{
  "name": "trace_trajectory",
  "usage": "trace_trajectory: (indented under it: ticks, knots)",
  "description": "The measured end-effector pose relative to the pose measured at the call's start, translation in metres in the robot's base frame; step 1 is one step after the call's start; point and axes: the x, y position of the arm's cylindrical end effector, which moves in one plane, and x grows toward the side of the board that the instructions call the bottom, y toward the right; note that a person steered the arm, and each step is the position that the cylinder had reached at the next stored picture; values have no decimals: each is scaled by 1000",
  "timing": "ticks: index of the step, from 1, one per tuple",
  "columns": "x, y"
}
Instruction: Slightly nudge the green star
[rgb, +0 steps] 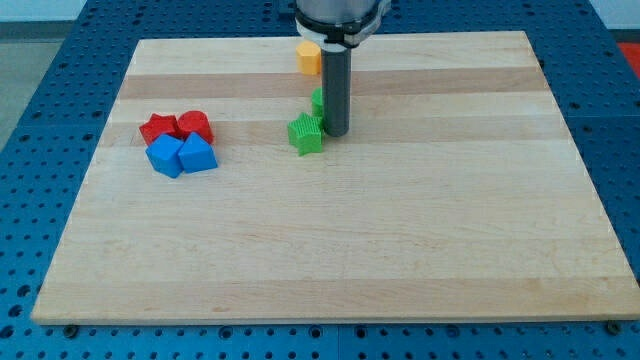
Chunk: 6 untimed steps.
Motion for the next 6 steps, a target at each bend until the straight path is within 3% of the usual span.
trace_trajectory:
  ticks: [1, 3, 6]
  knots:
    - [29, 36]
    - [96, 1]
    - [50, -55]
